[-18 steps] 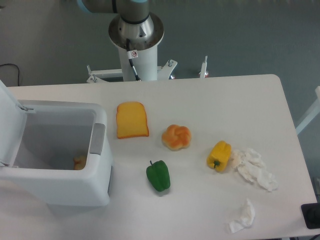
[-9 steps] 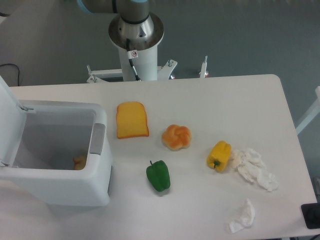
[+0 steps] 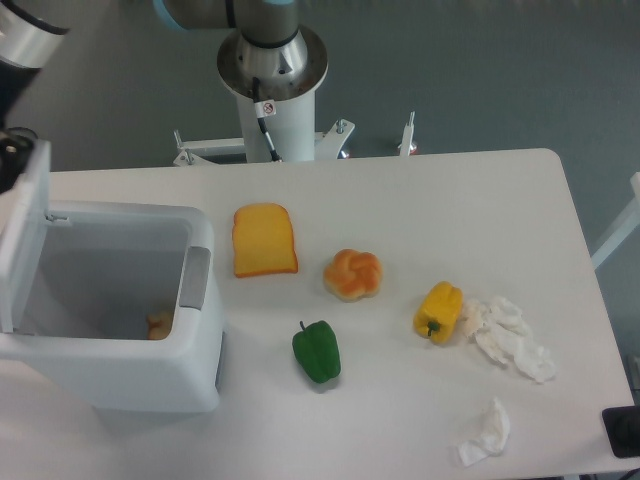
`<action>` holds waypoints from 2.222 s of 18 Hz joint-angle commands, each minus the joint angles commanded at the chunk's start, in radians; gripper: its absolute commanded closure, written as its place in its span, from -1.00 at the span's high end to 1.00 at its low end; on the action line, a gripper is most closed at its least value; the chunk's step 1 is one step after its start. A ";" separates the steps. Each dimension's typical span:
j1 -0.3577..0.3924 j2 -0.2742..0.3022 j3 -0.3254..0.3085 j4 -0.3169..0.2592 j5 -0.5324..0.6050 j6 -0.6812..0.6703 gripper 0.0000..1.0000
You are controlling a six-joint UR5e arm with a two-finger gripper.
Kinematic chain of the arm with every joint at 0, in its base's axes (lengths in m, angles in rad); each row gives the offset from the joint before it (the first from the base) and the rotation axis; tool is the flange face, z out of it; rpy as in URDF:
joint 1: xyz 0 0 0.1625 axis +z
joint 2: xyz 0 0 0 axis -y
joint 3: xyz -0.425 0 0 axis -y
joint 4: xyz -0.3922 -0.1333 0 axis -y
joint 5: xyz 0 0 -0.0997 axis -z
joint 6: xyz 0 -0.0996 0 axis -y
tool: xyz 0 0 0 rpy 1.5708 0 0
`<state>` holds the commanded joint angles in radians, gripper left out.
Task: Close the trash can
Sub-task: 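Lower the gripper onto the raised trash can lid, pushing it down, then press the lid down until it shuts over the trash can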
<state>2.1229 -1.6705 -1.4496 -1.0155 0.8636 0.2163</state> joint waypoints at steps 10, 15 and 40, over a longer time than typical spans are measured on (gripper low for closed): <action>0.025 0.000 -0.035 0.002 0.103 0.077 1.00; 0.026 -0.002 -0.044 0.002 0.143 0.095 1.00; 0.098 -0.015 -0.118 0.002 0.153 0.253 1.00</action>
<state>2.2212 -1.6858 -1.5677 -1.0140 1.0170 0.4693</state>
